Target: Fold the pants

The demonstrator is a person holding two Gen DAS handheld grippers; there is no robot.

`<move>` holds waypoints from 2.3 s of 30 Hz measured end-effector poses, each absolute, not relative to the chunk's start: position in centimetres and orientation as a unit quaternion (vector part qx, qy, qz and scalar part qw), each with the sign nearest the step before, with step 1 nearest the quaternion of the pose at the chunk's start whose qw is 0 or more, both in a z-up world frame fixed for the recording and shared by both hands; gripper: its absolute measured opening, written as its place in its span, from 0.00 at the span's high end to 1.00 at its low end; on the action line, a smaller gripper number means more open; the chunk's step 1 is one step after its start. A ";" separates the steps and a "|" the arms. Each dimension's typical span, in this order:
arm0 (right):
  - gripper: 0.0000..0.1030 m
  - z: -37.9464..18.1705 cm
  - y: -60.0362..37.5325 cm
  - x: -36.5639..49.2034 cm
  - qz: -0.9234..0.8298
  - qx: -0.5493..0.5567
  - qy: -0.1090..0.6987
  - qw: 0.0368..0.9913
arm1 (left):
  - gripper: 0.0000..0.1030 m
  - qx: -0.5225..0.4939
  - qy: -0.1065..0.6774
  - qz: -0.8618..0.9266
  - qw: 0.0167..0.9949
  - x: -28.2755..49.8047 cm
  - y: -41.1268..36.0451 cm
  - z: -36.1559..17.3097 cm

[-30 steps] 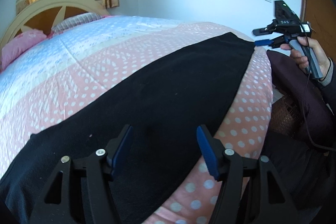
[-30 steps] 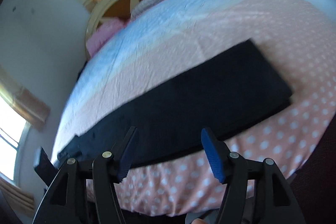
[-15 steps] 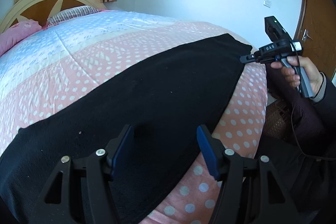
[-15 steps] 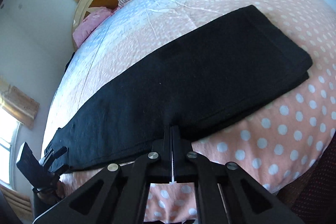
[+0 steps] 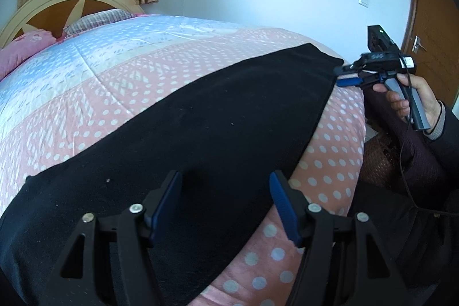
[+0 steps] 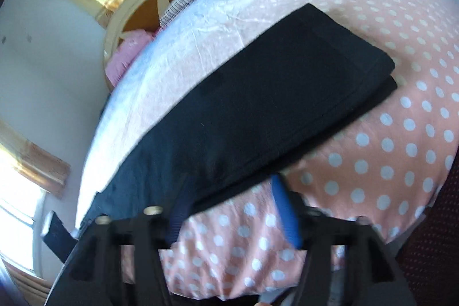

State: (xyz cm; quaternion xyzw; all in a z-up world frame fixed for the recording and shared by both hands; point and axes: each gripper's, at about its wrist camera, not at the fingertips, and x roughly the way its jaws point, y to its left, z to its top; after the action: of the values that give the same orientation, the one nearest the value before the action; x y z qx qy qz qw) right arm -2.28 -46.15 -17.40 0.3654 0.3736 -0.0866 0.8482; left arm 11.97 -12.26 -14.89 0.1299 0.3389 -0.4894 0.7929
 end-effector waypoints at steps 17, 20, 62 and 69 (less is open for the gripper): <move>0.96 -16.2 -46.1 -2.1 -0.107 0.316 0.363 0.870 | 0.30 0.111 0.355 -0.493 0.787 12.7 -11.7 -15.3; 0.96 -16.5 -46.7 -2.6 -0.106 0.318 0.368 0.867 | 0.30 0.108 0.355 -0.498 0.784 12.7 -11.6 -15.3; 0.72 -17.3 -32.6 5.8 0.057 0.109 0.428 0.895 | 0.11 0.111 0.375 -0.347 0.853 14.1 -7.6 -15.5; 0.69 -14.2 -40.6 2.6 -0.003 0.216 0.368 0.904 | 0.11 0.076 0.353 -0.324 0.874 14.3 -6.4 -14.8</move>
State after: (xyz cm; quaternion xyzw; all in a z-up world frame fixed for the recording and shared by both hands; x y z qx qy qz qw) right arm 2.58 -40.63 -14.24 0.2165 0.3677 -0.0032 0.9044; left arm 14.28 -6.41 -14.82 0.0758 0.3531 -0.3242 0.8744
